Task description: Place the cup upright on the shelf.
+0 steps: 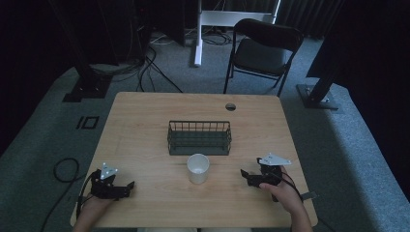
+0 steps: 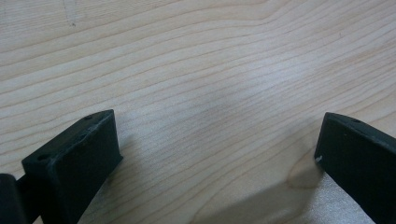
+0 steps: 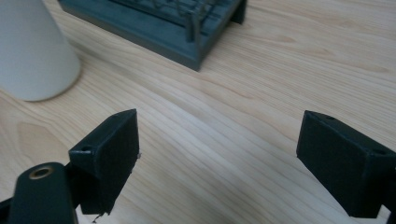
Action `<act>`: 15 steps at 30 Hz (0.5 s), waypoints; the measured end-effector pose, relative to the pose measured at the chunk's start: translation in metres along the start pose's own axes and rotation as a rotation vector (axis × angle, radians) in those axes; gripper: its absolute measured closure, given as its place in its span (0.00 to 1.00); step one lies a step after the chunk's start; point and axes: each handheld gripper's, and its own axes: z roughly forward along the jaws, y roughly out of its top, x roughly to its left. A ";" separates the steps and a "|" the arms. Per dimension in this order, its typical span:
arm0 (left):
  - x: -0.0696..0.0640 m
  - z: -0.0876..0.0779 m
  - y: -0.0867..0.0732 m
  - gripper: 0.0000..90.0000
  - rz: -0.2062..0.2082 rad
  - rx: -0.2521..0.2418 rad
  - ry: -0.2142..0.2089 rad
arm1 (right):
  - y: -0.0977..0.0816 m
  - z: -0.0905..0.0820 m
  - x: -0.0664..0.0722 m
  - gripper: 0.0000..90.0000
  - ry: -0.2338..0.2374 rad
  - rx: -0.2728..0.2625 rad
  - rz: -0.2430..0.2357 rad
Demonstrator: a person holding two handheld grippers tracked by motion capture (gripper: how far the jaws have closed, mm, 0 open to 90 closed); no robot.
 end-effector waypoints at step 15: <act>0.000 0.000 0.000 0.00 0.000 0.000 0.000 | 0.011 0.007 0.023 0.14 0.083 -0.009 -0.050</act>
